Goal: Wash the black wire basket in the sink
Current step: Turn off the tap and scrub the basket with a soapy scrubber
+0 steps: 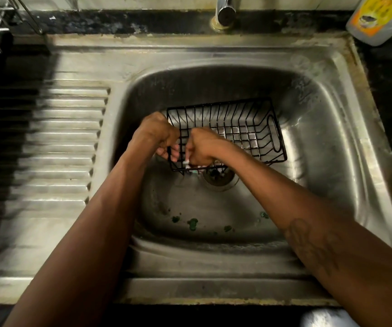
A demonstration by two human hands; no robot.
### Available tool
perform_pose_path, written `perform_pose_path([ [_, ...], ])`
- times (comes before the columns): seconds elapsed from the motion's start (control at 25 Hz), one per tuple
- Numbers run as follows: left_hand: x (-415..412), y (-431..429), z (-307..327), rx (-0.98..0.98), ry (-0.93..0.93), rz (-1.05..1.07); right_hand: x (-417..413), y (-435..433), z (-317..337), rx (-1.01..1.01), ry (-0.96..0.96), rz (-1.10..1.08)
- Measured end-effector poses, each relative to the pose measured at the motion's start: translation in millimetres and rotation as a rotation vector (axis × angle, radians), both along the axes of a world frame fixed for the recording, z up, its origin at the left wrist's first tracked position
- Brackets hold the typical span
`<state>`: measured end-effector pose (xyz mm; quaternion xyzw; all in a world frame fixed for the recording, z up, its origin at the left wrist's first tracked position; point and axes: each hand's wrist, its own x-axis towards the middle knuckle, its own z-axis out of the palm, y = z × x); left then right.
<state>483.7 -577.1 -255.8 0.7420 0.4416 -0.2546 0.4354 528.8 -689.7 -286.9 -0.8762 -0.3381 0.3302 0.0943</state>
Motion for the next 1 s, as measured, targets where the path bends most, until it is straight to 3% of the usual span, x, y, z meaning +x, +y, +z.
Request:
perform_pose_path([
  [0.12,0,0,-3,-0.034,-0.033,0.02,-6,5,-10,0.113,0.181,-0.049],
  [0.28,-1,-1,-2,-0.011,-0.069,0.051,23,-33,-3,0.022,0.166,-0.086],
  [0.36,-2,-3,3,-0.023,-0.053,0.034,46,-61,6,-0.121,0.03,-0.101],
  [0.48,-3,-7,9,-0.037,-0.021,-0.023,71,-84,10,-0.284,-0.35,-0.243],
  [0.56,-5,-9,11,-0.052,-0.007,-0.057,75,-79,3,-0.149,-0.523,-0.406],
  [0.64,-6,-9,11,-0.056,-0.008,-0.069,74,-73,-6,-0.019,-0.579,-0.487],
  [0.8,-8,-7,11,-0.05,-0.047,-0.065,60,-66,-11,0.125,-0.568,-0.376],
  [1.0,-8,-15,15,-0.07,-0.068,-0.054,16,-8,-18,0.324,-0.409,-0.013],
])
